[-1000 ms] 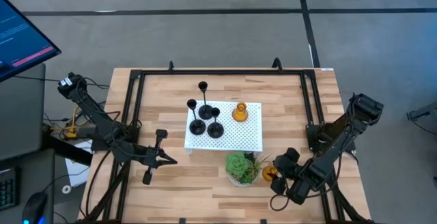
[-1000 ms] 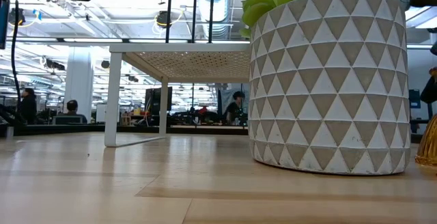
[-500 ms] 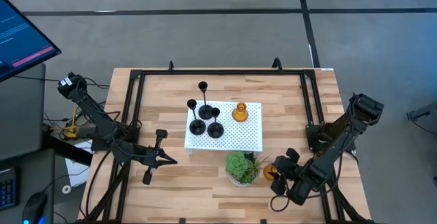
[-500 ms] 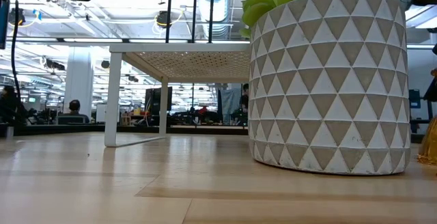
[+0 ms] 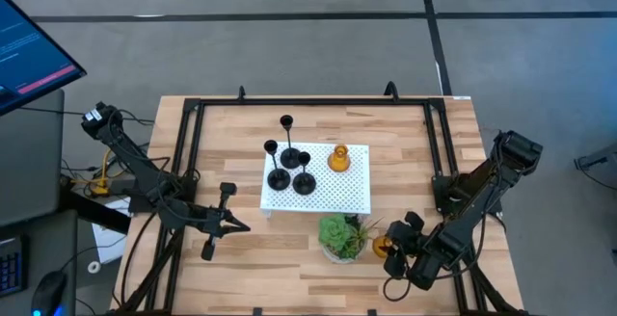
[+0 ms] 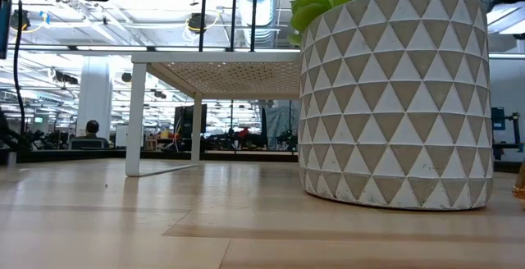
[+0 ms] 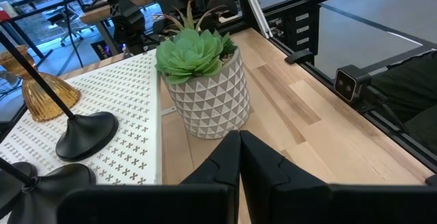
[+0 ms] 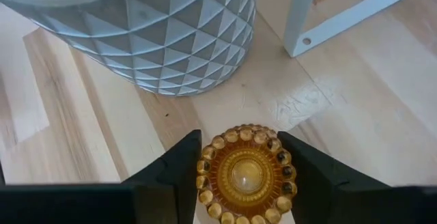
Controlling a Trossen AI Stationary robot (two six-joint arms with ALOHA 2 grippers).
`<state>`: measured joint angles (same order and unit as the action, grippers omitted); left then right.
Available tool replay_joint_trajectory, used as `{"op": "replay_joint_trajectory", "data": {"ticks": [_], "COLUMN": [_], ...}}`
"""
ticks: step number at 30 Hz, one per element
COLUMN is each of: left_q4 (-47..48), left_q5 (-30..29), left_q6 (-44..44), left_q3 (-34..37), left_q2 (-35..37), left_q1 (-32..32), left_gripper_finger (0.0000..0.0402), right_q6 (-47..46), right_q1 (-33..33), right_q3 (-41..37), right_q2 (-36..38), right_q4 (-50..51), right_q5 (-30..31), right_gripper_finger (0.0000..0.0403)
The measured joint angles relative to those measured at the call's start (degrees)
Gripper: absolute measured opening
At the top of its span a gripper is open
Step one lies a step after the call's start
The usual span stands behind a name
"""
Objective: Pick & Place candle stick holders
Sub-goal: Put the orange transparent candle holder on the shelf
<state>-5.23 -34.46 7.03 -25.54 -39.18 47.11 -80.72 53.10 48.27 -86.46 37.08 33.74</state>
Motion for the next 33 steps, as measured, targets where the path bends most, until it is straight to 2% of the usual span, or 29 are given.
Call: {"op": "replay_joint_trajectory", "data": {"ticks": [6,11,18,28,33], "left_q4": [0.0,0.0,0.0,0.0,-0.1], "left_q5": [0.0,0.0,0.0,0.0,0.0], "left_q6": [0.0,0.0,0.0,0.0,0.0], "left_q3": [0.0,0.0,0.0,0.0,0.0], "left_q2": [0.0,0.0,0.0,0.0,0.0], "left_q1": [0.0,0.0,0.0,0.0,0.0], "left_gripper_finger": [0.0008,0.0008,0.0008,0.0008,0.0008], "right_q6": [0.1,0.1,0.3,2.7,2.7], "right_q1": [0.0,-0.5,-0.8,-0.9,-1.2], "right_q3": [0.0,0.0,0.1,0.0,0.0], "right_q2": [0.0,0.0,0.1,0.0,0.0], "right_q4": [0.0,0.1,0.1,0.2,0.3], "right_q5": [0.1,0.0,-1.0,-2.6,-2.6], "right_gripper_finger": [0.0156,0.0172,0.0164,0.0233,0.0248]}}
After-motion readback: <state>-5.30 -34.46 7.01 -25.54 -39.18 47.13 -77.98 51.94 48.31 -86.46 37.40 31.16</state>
